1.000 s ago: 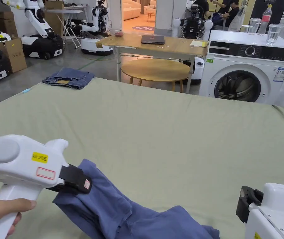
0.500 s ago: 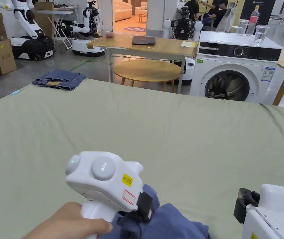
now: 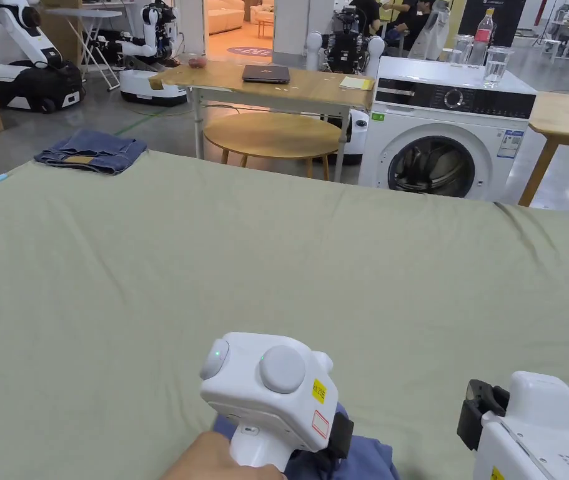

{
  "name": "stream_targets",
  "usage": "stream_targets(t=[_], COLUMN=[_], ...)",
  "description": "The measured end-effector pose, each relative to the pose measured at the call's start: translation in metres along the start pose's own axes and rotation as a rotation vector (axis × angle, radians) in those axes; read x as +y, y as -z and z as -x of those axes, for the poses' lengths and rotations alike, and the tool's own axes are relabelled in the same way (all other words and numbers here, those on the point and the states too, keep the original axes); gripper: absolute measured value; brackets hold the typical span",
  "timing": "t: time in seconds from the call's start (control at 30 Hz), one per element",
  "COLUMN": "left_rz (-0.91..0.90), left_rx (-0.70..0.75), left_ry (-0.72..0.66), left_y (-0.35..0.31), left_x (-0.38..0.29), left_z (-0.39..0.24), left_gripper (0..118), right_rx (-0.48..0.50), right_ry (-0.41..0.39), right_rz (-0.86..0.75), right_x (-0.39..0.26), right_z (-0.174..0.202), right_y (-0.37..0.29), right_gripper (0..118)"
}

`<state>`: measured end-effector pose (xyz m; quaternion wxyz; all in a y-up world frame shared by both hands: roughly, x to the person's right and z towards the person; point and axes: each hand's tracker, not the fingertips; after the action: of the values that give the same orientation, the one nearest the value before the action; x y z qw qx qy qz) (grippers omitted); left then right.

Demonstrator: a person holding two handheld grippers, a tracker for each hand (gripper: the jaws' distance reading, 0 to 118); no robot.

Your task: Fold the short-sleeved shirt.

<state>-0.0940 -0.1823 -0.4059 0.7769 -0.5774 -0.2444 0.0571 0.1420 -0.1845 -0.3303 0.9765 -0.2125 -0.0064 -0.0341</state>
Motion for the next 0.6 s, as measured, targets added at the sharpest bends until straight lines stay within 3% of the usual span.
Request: stream_targets(t=[0.07,0.1,0.13,0.37,0.43,0.5,0.6], left_rz=[0.024,0.028,0.024,-0.049,-0.071,-0.065,-0.005], left_rx=[-0.068,-0.099,-0.134,-0.307,-0.298,-0.325,-0.393], left_ry=[-0.009,-0.012,-0.014,-0.022,-0.031,-0.036,-0.093], left_y=[-0.001,-0.003,-0.008,-0.037,-0.029,-0.011,0.028], left_x=[0.001,0.000,-0.001,0.004,0.004,0.005,0.004], left_z=[0.002,0.003,0.005,0.027,0.036,0.044,0.052], left_gripper=[30,46,54,54,40,8,4], right_rx=[-0.001,-0.001,0.000,-0.007,-0.006,-0.009,-0.009], right_ry=[0.001,0.001,0.001,0.006,0.012,0.015,0.021], right_rz=[0.002,0.004,0.004,0.003,0.003,0.003,0.006], right_x=[0.000,-0.001,-0.001,-0.002,-0.003,-0.003,-0.004], right_z=[0.000,-0.001,-0.001,-0.003,-0.005,-0.006,-0.007], right_y=[0.000,0.000,0.000,-0.003,-0.003,-0.004,-0.003], right_gripper=[0,0,0,0,0,0,0])
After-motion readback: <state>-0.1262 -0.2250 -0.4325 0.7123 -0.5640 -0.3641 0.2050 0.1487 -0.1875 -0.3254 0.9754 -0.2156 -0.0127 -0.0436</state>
